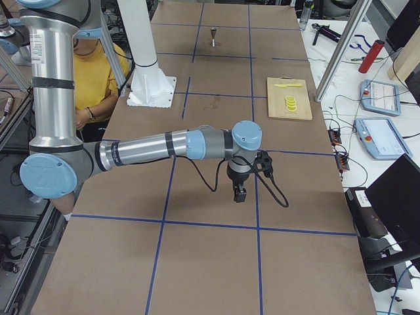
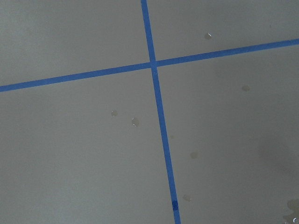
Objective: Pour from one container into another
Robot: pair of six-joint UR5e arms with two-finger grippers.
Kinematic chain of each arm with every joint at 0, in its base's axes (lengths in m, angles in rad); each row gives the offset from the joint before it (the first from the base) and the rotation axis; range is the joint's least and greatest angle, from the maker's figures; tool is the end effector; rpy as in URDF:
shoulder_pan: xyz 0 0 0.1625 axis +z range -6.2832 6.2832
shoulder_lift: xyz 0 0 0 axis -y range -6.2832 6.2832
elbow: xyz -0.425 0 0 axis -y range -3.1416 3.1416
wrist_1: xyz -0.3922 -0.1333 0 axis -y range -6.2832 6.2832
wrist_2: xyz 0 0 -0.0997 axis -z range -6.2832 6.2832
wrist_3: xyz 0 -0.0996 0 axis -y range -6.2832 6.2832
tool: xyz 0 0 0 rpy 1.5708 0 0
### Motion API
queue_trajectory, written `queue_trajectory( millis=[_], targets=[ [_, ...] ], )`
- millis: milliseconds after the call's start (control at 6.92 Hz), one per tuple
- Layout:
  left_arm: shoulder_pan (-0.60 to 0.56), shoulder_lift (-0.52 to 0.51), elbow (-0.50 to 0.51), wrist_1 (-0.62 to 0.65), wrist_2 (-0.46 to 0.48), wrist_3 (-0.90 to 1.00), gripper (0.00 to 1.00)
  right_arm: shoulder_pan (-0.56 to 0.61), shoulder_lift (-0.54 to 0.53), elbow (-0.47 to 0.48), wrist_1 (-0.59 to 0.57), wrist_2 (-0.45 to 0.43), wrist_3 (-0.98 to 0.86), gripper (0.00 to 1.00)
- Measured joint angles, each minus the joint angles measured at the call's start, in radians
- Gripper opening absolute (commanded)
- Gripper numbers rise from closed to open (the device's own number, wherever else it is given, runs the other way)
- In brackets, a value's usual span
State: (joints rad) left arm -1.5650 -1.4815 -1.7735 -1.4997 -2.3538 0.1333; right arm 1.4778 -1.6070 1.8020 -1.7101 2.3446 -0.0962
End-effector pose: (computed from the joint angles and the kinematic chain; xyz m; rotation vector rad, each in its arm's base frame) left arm -0.0604 -0.4547 0.6077 0.0900 0.7795 0.1485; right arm 0.0195 -0.4768 0.5768 0.0542 -0.7749 -0.2012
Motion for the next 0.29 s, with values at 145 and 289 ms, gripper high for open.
queue_trajectory(
  millis=[145,289],
  targets=[
    [0.000,-0.003,-0.001,0.000,-0.001,0.000,1.00,0.007,-0.023,-0.003,0.005,0.005,-0.001,1.00],
    [0.000,-0.005,-0.001,0.000,-0.001,0.000,1.00,0.018,-0.041,-0.004,0.007,0.012,-0.002,1.00]
  ],
)
